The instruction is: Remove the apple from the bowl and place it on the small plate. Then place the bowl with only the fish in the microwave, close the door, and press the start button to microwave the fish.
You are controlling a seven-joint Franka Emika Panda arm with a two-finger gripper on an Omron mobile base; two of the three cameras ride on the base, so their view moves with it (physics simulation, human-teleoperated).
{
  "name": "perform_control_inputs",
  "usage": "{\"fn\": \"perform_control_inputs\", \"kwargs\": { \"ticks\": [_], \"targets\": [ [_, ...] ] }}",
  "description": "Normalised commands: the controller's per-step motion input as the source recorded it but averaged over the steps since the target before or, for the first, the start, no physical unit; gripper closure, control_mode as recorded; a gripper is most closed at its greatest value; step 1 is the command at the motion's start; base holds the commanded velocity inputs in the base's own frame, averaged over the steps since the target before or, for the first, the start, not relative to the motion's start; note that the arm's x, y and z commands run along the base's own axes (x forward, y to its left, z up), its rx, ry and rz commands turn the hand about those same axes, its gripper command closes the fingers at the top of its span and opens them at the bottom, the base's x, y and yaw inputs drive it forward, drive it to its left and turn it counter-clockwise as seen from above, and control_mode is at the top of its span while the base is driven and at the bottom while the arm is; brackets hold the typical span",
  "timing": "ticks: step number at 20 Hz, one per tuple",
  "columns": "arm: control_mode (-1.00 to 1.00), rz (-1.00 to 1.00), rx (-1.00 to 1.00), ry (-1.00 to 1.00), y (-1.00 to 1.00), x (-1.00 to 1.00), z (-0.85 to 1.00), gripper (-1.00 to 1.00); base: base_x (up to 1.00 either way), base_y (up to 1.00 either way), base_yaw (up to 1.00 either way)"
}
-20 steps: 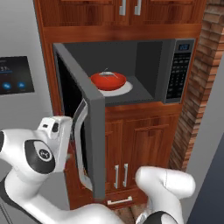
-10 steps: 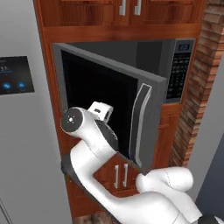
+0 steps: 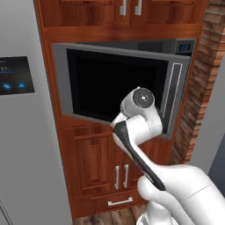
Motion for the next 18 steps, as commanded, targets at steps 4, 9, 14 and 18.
{"fn": "perform_control_inputs", "kwargs": {
  "ticks": [4,9,14,18],
  "targets": [
    [-1.0,0.09,0.3,-0.15,-0.94,0.66,0.26,-1.0,0.0,0.0,0.0],
    [-1.0,0.09,0.21,-0.14,-0.69,0.64,0.23,-1.0,0.0,0.0,0.0],
    [-1.0,0.05,0.12,-0.12,-0.22,0.66,0.25,-1.0,0.0,0.0,0.0],
    [-1.0,0.0,0.01,-0.08,0.03,0.64,0.25,-1.0,0.0,0.0,0.0]
  ]
}}
